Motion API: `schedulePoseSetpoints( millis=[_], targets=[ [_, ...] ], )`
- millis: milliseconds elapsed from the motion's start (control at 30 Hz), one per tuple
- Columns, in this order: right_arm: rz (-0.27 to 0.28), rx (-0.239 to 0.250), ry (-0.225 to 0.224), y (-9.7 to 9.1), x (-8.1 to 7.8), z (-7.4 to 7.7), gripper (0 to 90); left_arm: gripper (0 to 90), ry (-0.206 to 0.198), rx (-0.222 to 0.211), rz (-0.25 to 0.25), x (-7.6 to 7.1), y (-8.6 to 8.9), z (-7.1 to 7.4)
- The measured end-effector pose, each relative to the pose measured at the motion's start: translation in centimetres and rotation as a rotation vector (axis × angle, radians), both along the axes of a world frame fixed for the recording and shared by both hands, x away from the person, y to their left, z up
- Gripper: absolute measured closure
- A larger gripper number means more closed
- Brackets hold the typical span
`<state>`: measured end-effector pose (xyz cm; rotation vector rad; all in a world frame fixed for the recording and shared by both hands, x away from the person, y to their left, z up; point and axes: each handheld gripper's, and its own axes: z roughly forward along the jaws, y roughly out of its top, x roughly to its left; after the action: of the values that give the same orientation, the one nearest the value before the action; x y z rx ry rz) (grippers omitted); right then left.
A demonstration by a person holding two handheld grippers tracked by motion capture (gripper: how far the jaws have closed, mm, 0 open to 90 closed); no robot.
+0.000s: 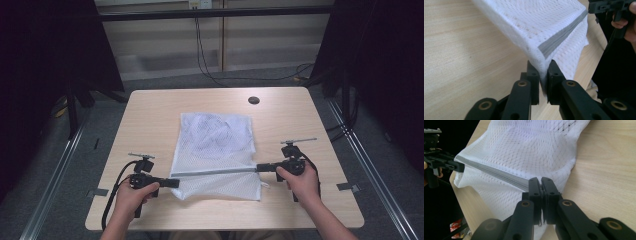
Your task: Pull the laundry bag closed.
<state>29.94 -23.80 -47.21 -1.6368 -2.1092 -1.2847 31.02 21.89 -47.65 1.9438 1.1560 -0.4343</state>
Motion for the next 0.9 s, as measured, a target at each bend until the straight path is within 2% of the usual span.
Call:
schedulePoseSetpoints(
  millis=[33,67,133,167,200,267,333,367,533,633,733,833,900],
  targets=[
    [0.003,-0.007,-0.013,-0.1,0.0,0.0,86.7,78.1,-0.007,-0.005,0.019,0.0,0.0,0.0],
    [0.004,-0.011,-0.022,-0.2,0.0,0.0,86.5,75.5,-0.01,-0.007,0.014,-0.1,0.0,0.1],
    [0.002,-0.017,-0.032,-0.2,-0.1,0.0,86.4,74.1,-0.013,-0.006,0.019,-0.1,0.0,0.1],
    [0.004,-0.018,-0.038,-0.2,-0.1,0.0,86.3,70.8,-0.018,-0.006,0.02,-0.2,0.0,0.2],
    [0.006,-0.021,-0.046,-0.2,-0.2,0.0,86.1,64.1,-0.039,0.007,0.012,-0.2,0.1,0.1],
    [0.006,-0.027,-0.057,-0.1,-0.2,0.0,85.1,63.1,-0.023,0.004,0.022,-0.4,0.1,0.2],
    [0.003,-0.033,-0.066,-0.1,-0.3,0.1,83.6,62.4,-0.027,-0.002,0.015,-0.3,0.2,0.3],
    [0.001,-0.035,-0.078,-0.1,-0.4,0.1,80.4,59.2,-0.052,0.008,0.024,-0.3,0.2,0.3],
    [-0.006,-0.051,-0.104,-0.3,-0.6,0.4,74.7,42.2,-0.082,0.028,0.05,-0.2,0.3,0.4],
    [-0.015,-0.064,-0.142,-0.7,-0.8,0.6,64.9,26.1,-0.145,0.045,0.082,-0.1,0.5,0.6],
    [-0.011,-0.104,-0.18,-0.8,-1.0,0.5,53.1,12.3,-0.215,0.075,0.111,0.1,0.7,0.7],
    [0.0,-0.132,-0.204,-0.8,-1.1,0.4,43.9,11.1,-0.221,0.084,0.119,0.1,0.9,0.8],
    [0.01,-0.15,-0.218,-0.8,-1.2,0.4,35.6,10.1,-0.25,0.114,0.12,0.1,1.0,0.7]
  ],
)
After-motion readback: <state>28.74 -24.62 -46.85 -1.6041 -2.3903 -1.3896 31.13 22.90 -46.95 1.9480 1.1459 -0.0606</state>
